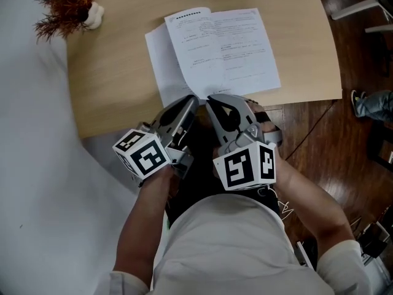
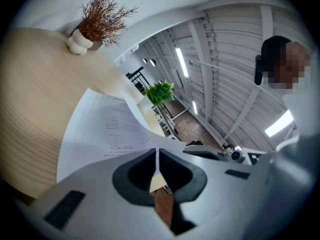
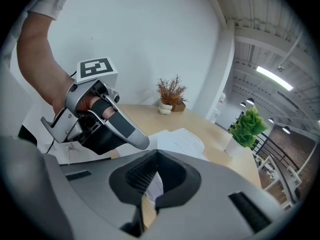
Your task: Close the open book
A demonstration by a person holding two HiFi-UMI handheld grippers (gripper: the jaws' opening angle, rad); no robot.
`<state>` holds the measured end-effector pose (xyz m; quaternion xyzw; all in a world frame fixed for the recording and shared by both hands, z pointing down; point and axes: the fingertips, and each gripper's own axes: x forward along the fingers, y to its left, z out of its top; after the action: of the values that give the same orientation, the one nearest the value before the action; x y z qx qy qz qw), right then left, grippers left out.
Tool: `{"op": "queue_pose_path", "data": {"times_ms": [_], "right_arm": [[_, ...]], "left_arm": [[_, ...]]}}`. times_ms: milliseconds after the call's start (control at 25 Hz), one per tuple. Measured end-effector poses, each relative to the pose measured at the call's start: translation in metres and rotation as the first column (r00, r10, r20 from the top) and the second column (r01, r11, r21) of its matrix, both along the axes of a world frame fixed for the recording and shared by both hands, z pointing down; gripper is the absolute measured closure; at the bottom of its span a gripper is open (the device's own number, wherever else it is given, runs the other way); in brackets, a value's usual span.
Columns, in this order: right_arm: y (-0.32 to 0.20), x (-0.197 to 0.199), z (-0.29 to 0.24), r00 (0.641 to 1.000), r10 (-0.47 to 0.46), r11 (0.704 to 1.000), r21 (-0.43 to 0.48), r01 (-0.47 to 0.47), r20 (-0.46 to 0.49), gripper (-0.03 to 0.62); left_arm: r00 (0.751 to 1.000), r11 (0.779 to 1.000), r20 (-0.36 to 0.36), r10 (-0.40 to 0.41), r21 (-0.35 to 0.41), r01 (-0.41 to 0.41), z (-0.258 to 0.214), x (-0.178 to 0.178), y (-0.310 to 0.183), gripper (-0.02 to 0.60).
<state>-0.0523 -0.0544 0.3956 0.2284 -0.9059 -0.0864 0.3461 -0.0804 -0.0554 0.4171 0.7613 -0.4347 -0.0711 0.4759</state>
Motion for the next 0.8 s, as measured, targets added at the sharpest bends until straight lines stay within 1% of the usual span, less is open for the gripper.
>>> {"op": "queue_pose_path", "data": {"times_ms": [240, 440, 600, 800], "right_arm": [[-0.013, 0.024, -0.002, 0.998, 0.058, 0.998, -0.011, -0.057, 0.038, 0.591], [-0.022, 0.041, -0.003, 0.99, 0.133, 0.991, -0.034, -0.131, 0.044, 0.591], [-0.03, 0.059, 0.006, 0.979, 0.199, 0.978, -0.072, -0.195, 0.053, 0.591], [-0.042, 0.084, 0.02, 0.958, 0.284, 0.954, -0.117, -0.277, 0.047, 0.591]], "left_arm": [[1.0, 1.0, 0.02, 0.014, 0.008, -0.014, -0.003, 0.016, -0.006, 0.583], [0.999, 0.999, 0.009, 0.049, 0.014, -0.049, -0.006, 0.028, -0.008, 0.583], [0.998, 0.998, 0.01, 0.068, 0.003, -0.068, -0.005, 0.039, -0.012, 0.583], [0.996, 0.996, 0.008, 0.093, 0.002, -0.093, 0.0, 0.051, -0.017, 0.583]]}}
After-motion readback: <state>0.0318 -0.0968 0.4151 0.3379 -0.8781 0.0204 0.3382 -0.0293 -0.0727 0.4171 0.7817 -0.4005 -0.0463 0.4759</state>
